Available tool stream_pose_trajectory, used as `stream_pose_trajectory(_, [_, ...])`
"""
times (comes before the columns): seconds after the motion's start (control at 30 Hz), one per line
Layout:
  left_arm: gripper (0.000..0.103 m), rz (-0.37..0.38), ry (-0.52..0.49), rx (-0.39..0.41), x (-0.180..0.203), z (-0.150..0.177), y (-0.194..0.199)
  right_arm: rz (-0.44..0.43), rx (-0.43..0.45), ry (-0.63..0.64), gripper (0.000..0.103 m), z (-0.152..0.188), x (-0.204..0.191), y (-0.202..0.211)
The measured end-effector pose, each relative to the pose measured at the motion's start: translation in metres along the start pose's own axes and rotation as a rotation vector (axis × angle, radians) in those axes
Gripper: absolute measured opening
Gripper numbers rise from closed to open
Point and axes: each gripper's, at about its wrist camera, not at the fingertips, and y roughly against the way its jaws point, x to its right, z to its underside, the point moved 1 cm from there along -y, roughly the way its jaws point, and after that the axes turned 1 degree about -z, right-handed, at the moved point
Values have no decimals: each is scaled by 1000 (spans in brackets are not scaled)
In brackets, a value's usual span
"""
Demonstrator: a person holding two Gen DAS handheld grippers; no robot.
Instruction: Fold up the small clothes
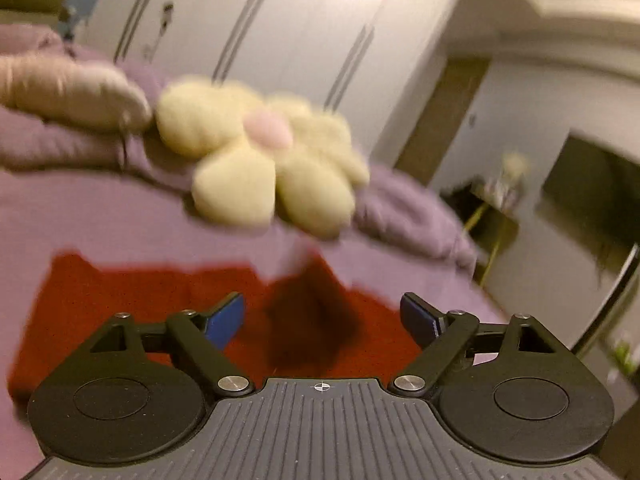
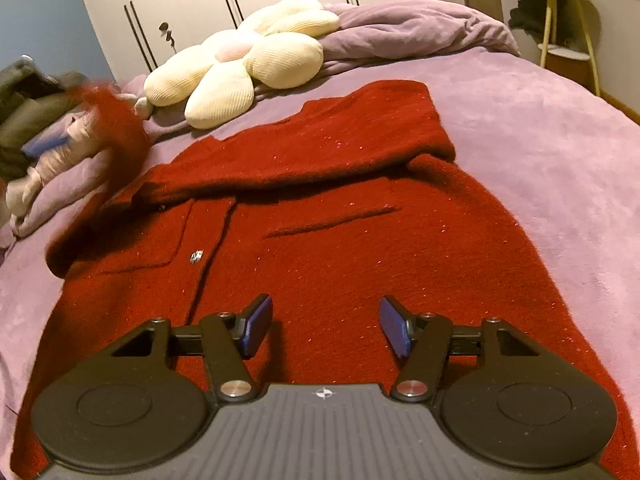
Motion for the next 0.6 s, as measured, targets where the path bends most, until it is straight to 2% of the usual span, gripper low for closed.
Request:
stream_pose_trajectory(0.07, [89, -21, 70, -42, -9, 23, -4, -10, 8, 0, 60, -5, 2, 2])
stream_pose_trajectory(0.13, [89, -73, 158, -70, -31, 40, -3, -33, 22, 16, 59, -14, 2, 1])
stream_pose_trajectory(0.3, [89, -228, 231, -72, -73, 75, 9, -135, 33, 12, 59, -52, -13, -28])
stream_pose_trajectory(0.37, [89, -227, 264, -67, -84, 85, 11, -196, 27, 17, 59, -71, -28, -48])
stream_pose_trajectory(0.47, [90, -225, 252, -54, -86, 82, 12, -211, 33, 49, 59, -95, -52, -78])
stream_pose_trajectory(0.6, [90, -202, 281, -50, -90, 79, 13, -219, -48, 16, 57, -111, -71, -123])
